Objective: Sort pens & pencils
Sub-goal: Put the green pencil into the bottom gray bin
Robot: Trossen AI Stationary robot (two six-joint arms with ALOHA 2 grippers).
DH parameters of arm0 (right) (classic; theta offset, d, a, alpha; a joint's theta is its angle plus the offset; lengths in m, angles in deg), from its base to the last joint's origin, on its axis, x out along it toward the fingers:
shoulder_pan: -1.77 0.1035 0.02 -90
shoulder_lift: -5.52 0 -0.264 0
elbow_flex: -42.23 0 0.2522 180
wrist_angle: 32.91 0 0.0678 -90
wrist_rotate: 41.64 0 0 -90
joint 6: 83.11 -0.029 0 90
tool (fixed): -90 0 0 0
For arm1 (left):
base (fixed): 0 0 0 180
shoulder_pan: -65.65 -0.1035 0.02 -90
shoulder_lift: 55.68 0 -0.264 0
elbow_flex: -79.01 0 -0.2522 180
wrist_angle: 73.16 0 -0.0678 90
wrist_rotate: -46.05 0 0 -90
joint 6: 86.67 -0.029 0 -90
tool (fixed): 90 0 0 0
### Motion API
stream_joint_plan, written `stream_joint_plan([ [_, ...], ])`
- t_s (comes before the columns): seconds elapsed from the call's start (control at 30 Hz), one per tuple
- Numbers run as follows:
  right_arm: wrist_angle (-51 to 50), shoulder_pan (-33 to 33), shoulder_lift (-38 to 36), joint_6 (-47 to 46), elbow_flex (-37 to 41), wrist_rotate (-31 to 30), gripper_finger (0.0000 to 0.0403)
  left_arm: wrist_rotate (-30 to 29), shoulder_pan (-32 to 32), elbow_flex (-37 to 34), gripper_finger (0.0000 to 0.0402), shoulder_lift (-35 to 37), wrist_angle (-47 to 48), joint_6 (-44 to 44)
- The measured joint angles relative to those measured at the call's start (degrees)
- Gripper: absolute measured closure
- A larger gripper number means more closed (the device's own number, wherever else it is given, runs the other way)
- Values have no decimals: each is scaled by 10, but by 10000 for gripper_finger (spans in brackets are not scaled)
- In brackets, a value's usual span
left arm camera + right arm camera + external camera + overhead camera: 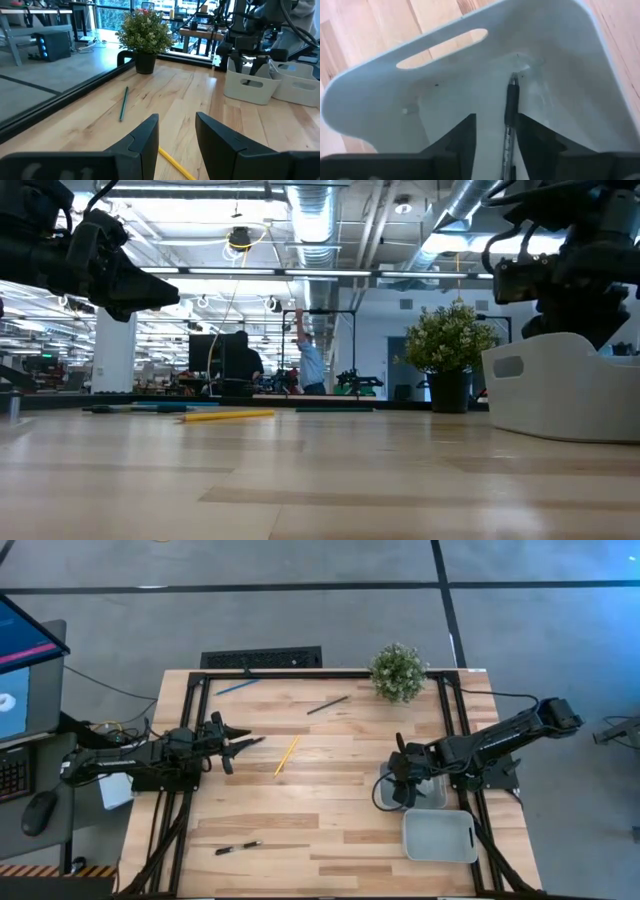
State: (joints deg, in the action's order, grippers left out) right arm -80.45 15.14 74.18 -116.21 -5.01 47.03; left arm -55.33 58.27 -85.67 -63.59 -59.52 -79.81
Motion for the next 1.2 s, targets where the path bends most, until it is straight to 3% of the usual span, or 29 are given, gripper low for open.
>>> stream_joint_plan([
  [0.4, -41, 0, -5, 4, -37, 65, 205, 0, 0, 0, 283, 0, 0, -4],
  [0.83, -246, -1, -5, 59, -226, 59, 208, 0, 0, 0, 283, 0, 0, -6],
  [1.03, -234, -37, -5, 153, -323, 47, 207, 0, 0, 0, 283, 0, 0, -6],
  [1.2, -157, -91, -5, 245, -380, -16, 209, 0, 0, 0, 283, 0, 0, -6],
])
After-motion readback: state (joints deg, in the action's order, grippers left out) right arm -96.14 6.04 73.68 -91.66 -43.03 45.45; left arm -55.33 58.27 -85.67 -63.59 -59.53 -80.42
